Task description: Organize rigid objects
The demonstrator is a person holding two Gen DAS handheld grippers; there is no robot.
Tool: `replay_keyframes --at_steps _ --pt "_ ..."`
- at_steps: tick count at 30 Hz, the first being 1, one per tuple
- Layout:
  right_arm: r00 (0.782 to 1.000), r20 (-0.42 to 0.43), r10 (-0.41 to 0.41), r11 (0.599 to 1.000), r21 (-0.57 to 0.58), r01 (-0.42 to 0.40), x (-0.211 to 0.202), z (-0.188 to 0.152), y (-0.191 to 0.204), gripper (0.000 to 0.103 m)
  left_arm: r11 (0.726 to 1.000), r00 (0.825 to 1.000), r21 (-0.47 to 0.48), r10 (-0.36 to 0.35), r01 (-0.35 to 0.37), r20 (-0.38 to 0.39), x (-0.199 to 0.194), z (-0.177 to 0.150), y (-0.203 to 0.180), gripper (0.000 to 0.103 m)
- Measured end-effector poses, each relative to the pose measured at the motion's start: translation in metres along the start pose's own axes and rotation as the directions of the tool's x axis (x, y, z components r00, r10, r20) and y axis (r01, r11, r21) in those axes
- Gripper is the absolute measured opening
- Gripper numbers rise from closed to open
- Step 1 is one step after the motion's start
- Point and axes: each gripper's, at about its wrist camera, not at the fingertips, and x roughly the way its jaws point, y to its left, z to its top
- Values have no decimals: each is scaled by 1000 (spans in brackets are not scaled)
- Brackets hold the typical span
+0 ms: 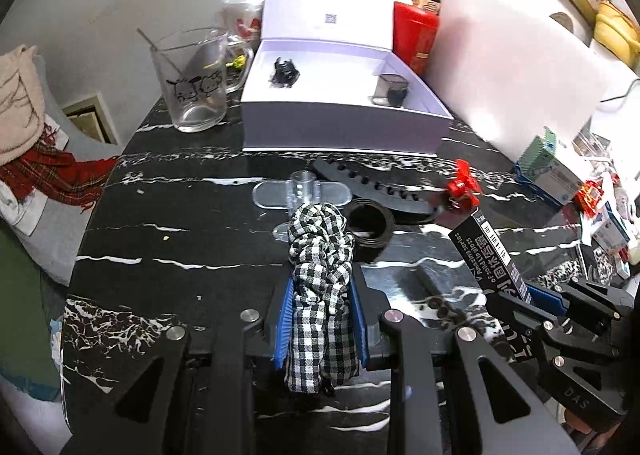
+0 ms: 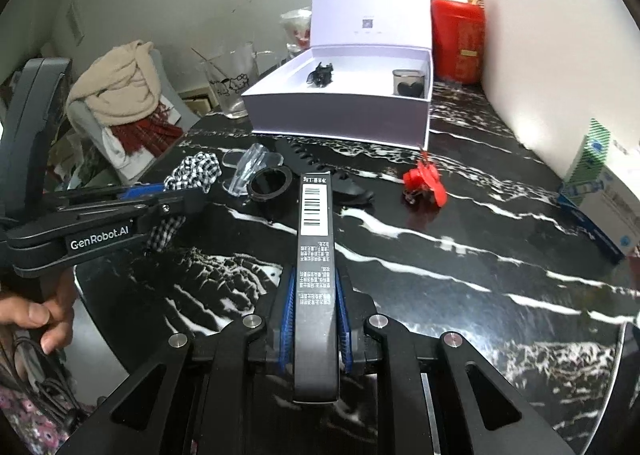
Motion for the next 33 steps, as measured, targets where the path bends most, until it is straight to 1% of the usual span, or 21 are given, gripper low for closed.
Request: replay_keyframes --at_steps 7,12,17,22,33 --pt "999 32 -24 1000 3 24 -16 -2 -1 19 999 999 26 -20 19 30 -9 6 -11 25" --pt "998 39 -38 999 3 38 -22 6 -5 18 998 998 46 -39 37 44 -14 18 -18 25" --pt "998 47 -40 999 5 40 -22 19 -10 18 997 997 56 -55 52 55 -13 32 -22 25" --pt "997 60 -38 999 -9 38 -19 32 -14 18 998 996 48 -54 50 69 -6 50 -21 25" --pt "996 76 -39 999 -26 41 -4 69 -28 18 997 996 50 -60 57 61 13 87 -16 25"
